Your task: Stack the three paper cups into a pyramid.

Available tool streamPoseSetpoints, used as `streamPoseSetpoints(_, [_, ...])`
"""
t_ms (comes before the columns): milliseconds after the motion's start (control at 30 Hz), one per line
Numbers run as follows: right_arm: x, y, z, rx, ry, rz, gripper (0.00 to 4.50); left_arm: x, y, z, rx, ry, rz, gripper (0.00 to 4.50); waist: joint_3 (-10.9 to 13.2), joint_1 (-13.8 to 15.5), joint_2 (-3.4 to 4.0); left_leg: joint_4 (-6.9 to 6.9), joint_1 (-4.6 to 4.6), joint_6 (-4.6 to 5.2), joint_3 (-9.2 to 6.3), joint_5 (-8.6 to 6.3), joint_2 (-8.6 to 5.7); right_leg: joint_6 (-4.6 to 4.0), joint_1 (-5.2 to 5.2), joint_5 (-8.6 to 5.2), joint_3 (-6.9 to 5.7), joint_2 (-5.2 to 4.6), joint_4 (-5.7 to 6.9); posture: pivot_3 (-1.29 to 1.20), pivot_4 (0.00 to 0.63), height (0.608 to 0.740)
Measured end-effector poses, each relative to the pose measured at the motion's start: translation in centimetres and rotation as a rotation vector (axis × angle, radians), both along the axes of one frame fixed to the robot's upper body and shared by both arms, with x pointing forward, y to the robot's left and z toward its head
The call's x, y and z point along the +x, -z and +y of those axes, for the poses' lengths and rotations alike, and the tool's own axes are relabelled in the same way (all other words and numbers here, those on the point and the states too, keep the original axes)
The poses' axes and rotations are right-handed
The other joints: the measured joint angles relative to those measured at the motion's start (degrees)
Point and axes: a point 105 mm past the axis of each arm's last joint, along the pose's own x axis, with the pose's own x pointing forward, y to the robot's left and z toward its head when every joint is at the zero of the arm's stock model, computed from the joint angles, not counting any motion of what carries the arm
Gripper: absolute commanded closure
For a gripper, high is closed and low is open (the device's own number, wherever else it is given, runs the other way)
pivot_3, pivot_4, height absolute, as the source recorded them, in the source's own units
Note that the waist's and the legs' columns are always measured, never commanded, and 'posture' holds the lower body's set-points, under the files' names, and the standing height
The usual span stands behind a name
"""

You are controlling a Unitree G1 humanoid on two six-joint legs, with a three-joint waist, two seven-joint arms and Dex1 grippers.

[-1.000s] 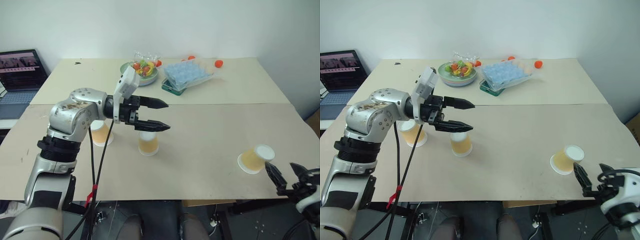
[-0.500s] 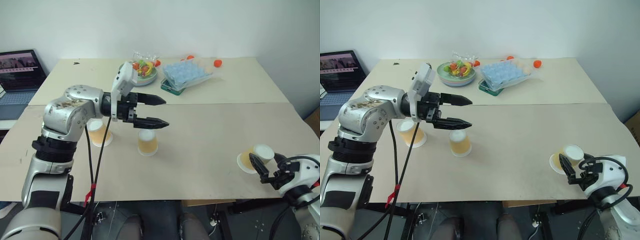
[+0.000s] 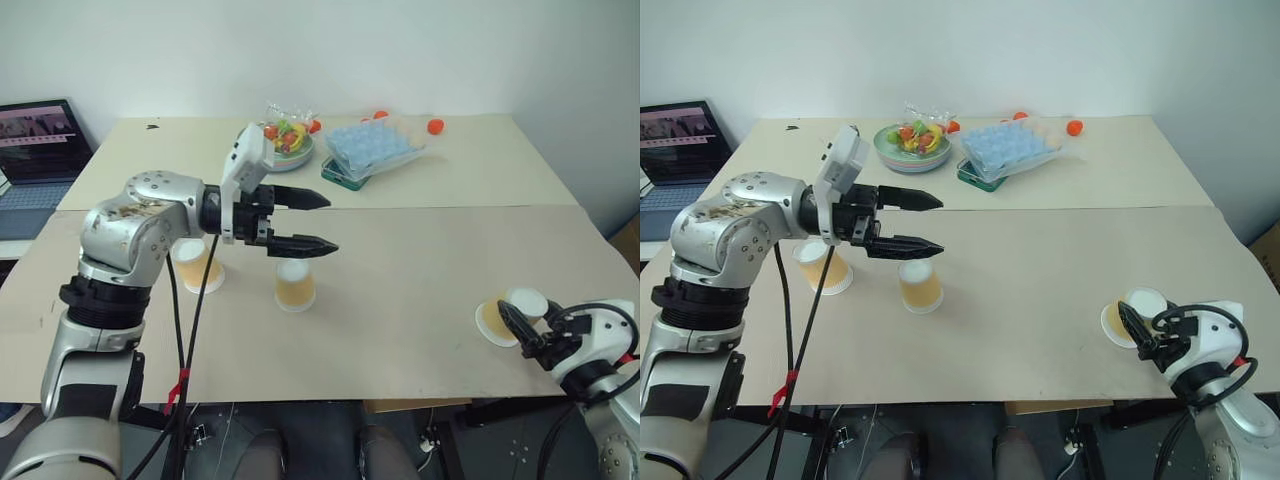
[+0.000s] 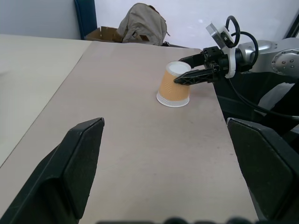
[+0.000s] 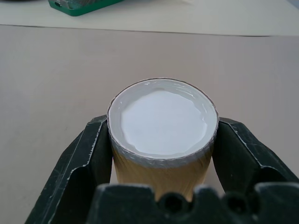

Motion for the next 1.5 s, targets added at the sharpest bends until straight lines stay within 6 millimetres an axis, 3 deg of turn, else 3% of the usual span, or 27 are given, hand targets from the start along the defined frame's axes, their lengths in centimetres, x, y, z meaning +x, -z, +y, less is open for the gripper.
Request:
streamPoseSetpoints(133, [1.8, -2.0, 1.3, -0.035, -0.082, -0.005, 1.71, 0.0, -0.2, 0.5, 0.000, -0.017, 0.000, 0.00, 0.03, -0.54, 0.04, 0.02, 0.02, 0.00, 0.10, 0.00, -0.01, -0.01, -0.05, 0.02, 0.16, 0.00, 0.04, 0.00, 0.150, 0.740])
streamPoseSetpoints(233, [3.3, -5.6, 5.1, -0.096, -0.254, -0.045, 1.71, 0.0, -0.3, 0.7, 0.003, -0.020, -0.003, 0.00, 0.03, -0.39, 0.02, -0.04, 0.13, 0.00, 0.04, 0.00, 0.07, -0.01, 0.01, 0.00, 0.10, 0.12, 0.06, 0.00, 0.150, 0.740])
streamPoseSetpoints(267, [3.5, -6.0, 5.9, -0.100, -0.287, -0.047, 1.71, 0.0, -0.3, 0.7, 0.002, -0.020, -0.004, 0.00, 0.03, -0.27, 0.02, -0.05, 0.12, 0.00, 0.04, 0.00, 0.10, -0.02, 0.01, 0.00, 0.09, 0.15, 0.03, 0.00, 0.150, 0.740])
streamPoseSetpoints(500, [5.1, -5.2, 14.2, -0.070, -0.573, 0.034, 1.71, 0.1, -0.6, 1.7, 0.022, -0.058, -0.022, 0.00, 0.07, -0.11, -0.03, 0.00, -0.12, 0.00, 0.02, 0.00, 0.00, -0.02, -0.14, 0.00, 0.04, 0.01, -0.03, 0.00, 0.150, 0.740])
streamPoseSetpoints(567, [5.3, -4.7, 15.7, -0.065, -0.620, 0.054, 1.71, 0.2, -0.9, 2.2, 0.031, -0.079, -0.031, 0.00, 0.07, -0.06, -0.03, 0.00, -0.19, 0.00, -0.01, 0.00, 0.00, -0.02, -0.18, 0.00, -0.02, 0.00, -0.07, 0.00, 0.150, 0.740])
streamPoseSetpoints(967, [5.9, -1.5, 20.4, -0.017, -0.759, 0.149, 1.71, 0.0, -1.0, 3.2, 0.040, -0.162, -0.073, 0.00, 0.09, -0.17, -0.07, 0.03, -0.19, 0.00, -0.06, 0.00, -0.02, -0.02, -0.21, 0.00, -0.06, -0.01, 0.00, 0.00, 0.150, 0.740])
streamPoseSetpoints(1400, [7.2, -2.6, 23.3, -0.039, -0.843, 0.091, 1.71, -0.3, -1.1, 3.3, 0.025, -0.198, -0.088, 0.00, 0.09, -0.16, -0.07, 0.02, -0.19, 0.00, -0.07, 0.00, -0.02, -0.02, -0.22, 0.00, -0.06, -0.01, 0.01, 0.00, 0.150, 0.740])
streamPoseSetpoints(1467, [7.3, -2.5, 23.4, -0.034, -0.844, 0.095, 0.69, -0.3, -1.1, 3.3, 0.022, -0.201, -0.085, 0.00, 0.09, -0.15, -0.07, 0.02, -0.19, 0.00, -0.07, 0.00, -0.02, -0.02, -0.22, 0.00, -0.06, -0.01, 0.01, 0.00, 0.150, 0.740])
streamPoseSetpoints(1500, [7.4, -2.4, 23.4, -0.030, -0.844, 0.101, 0.46, -0.3, -1.2, 3.3, 0.019, -0.203, -0.084, 0.00, 0.09, -0.15, -0.07, 0.02, -0.18, 0.00, -0.07, 0.00, -0.02, -0.02, -0.22, 0.00, -0.06, -0.01, 0.01, 0.00, 0.150, 0.740])
